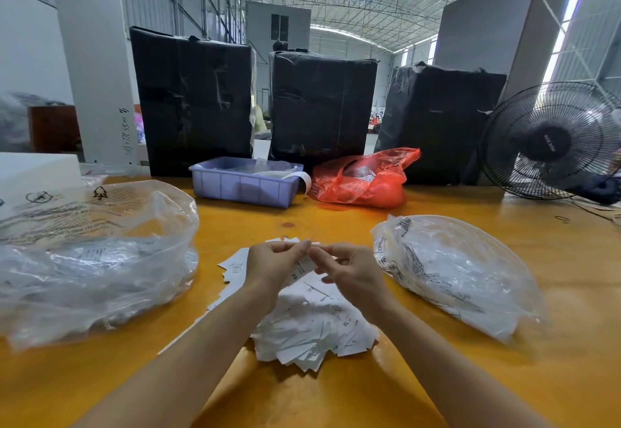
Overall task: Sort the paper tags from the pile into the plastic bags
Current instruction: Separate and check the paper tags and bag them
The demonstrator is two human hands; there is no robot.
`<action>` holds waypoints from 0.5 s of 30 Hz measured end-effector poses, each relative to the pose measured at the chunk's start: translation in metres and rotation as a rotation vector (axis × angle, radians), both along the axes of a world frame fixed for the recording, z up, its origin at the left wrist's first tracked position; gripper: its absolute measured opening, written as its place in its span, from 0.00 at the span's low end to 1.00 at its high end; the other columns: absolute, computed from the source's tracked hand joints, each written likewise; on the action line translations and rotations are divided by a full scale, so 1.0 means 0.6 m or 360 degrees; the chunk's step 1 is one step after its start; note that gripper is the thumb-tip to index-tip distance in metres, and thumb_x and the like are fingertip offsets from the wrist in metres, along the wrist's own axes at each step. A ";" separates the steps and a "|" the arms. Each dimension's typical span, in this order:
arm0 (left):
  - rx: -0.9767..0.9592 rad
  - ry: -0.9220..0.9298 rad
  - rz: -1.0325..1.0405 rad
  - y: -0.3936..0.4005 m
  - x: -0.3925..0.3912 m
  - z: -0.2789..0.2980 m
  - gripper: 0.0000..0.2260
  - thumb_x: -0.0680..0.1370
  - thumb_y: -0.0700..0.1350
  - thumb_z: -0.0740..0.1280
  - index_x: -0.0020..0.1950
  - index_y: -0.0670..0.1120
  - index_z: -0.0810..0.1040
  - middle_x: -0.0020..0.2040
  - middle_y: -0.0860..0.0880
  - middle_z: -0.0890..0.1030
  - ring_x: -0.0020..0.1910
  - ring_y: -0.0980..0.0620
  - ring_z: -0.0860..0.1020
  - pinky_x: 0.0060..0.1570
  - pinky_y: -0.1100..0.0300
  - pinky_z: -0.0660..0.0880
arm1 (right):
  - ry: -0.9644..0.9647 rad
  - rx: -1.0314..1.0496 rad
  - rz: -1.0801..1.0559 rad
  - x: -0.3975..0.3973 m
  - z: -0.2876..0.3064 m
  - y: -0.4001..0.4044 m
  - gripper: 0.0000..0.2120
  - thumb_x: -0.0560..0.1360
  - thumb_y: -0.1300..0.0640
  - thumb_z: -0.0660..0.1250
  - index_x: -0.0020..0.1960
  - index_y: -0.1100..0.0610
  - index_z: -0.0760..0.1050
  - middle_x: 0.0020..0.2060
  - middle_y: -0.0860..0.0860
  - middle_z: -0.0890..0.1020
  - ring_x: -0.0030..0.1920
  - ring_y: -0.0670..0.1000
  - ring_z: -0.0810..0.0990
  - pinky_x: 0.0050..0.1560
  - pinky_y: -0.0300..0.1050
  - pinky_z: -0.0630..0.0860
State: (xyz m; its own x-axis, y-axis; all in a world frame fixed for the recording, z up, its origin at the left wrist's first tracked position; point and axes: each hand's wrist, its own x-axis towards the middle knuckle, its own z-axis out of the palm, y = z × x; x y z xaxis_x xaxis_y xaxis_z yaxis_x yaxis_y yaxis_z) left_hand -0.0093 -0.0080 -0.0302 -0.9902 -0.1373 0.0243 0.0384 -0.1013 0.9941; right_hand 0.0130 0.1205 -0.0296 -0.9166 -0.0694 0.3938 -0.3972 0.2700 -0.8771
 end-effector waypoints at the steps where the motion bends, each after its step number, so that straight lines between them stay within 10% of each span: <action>1: 0.0069 -0.0035 0.0044 -0.001 -0.001 0.000 0.06 0.70 0.47 0.75 0.38 0.46 0.82 0.36 0.45 0.81 0.37 0.49 0.77 0.35 0.58 0.73 | 0.0003 -0.0027 -0.0006 0.001 0.000 0.000 0.03 0.73 0.56 0.70 0.45 0.52 0.83 0.40 0.52 0.83 0.37 0.50 0.80 0.40 0.47 0.80; 9: 0.0476 -0.0331 -0.0098 0.001 0.007 0.008 0.10 0.69 0.44 0.76 0.44 0.40 0.81 0.37 0.42 0.82 0.34 0.48 0.80 0.29 0.60 0.76 | -0.0082 -0.0039 -0.0047 0.007 -0.002 -0.009 0.04 0.70 0.62 0.74 0.44 0.54 0.83 0.37 0.51 0.85 0.33 0.44 0.80 0.39 0.42 0.78; 15: 0.0208 -0.0394 -0.0407 -0.012 0.008 0.020 0.12 0.69 0.45 0.75 0.47 0.39 0.80 0.35 0.43 0.82 0.36 0.48 0.81 0.30 0.60 0.78 | -0.0458 -0.0463 -0.0111 -0.003 0.009 0.017 0.03 0.71 0.66 0.71 0.40 0.60 0.81 0.31 0.54 0.81 0.30 0.47 0.77 0.34 0.37 0.75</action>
State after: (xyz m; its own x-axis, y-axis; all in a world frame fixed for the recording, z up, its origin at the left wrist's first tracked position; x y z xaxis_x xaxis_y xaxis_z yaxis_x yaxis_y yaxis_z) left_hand -0.0048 -0.0151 -0.0180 -0.9666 0.1290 -0.2215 -0.2444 -0.2030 0.9482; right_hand 0.0110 0.1309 -0.0243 -0.9907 0.0731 0.1147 -0.1142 0.0120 -0.9934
